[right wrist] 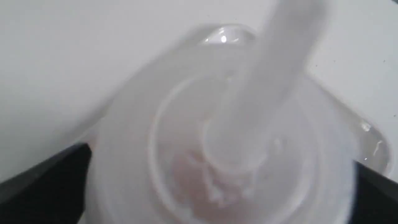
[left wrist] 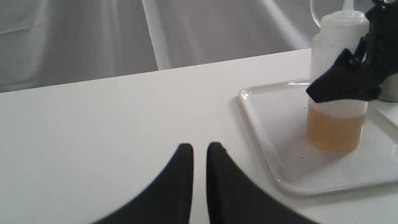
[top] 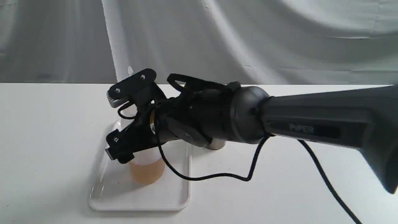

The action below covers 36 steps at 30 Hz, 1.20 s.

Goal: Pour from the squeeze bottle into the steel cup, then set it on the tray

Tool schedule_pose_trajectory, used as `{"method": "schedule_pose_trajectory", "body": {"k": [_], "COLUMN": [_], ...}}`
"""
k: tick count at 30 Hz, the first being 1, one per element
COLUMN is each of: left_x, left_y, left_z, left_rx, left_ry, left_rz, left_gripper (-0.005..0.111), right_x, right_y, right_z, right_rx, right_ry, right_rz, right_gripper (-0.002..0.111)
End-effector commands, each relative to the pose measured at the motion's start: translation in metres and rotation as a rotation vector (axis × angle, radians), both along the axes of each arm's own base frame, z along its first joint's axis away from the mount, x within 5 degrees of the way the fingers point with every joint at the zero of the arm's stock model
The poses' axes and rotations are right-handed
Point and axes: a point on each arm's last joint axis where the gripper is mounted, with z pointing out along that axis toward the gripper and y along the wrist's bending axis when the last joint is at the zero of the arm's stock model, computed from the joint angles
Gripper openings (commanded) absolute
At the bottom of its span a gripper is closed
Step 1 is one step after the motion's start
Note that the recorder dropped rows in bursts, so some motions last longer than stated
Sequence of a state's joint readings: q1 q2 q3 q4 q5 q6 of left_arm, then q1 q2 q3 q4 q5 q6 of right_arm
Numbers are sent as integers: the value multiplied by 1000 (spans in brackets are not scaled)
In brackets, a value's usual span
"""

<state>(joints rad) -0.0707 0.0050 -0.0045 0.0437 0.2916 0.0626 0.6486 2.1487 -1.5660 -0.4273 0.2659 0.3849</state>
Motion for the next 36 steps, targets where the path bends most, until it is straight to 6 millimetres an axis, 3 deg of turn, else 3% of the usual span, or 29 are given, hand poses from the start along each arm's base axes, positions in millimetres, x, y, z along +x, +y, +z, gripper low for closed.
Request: {"method": "schedule_pose_trajectory", "body": {"k": [1,10,16,22,27,32,36], "left_x": [0,0,0,0,0,0,0], "left_y": [0,0,0,0,0,0,0], "left_z": [-1,-1,-1,-1,-1,-1,-1], "left_rx": [-2,-2,-2,-2,-2,-2,-2], "left_ry": [-7,-7,-7,-7,-7,-7,-7], "left_rz": [-3,-3,-3,-3,-3,-3,-3], "left_gripper": [8,8,8,8,8,8,8], "right_x": [-2,-17,-37,-74,-114,-153,-181], "right_y": [-3,-20,-43,-70,-96,-123,-142], "right_z": [26,82,126,153,160,170,176], "right_rx": [18,18,-41,-2,95,182,241], "right_ry": [-35,-66,-71,-103,-139,-219,-260], "right_rz": [-6,-53,-111,-113,-105,-81,-70], "right_gripper": [93,93,93,93,91,78,53]}}
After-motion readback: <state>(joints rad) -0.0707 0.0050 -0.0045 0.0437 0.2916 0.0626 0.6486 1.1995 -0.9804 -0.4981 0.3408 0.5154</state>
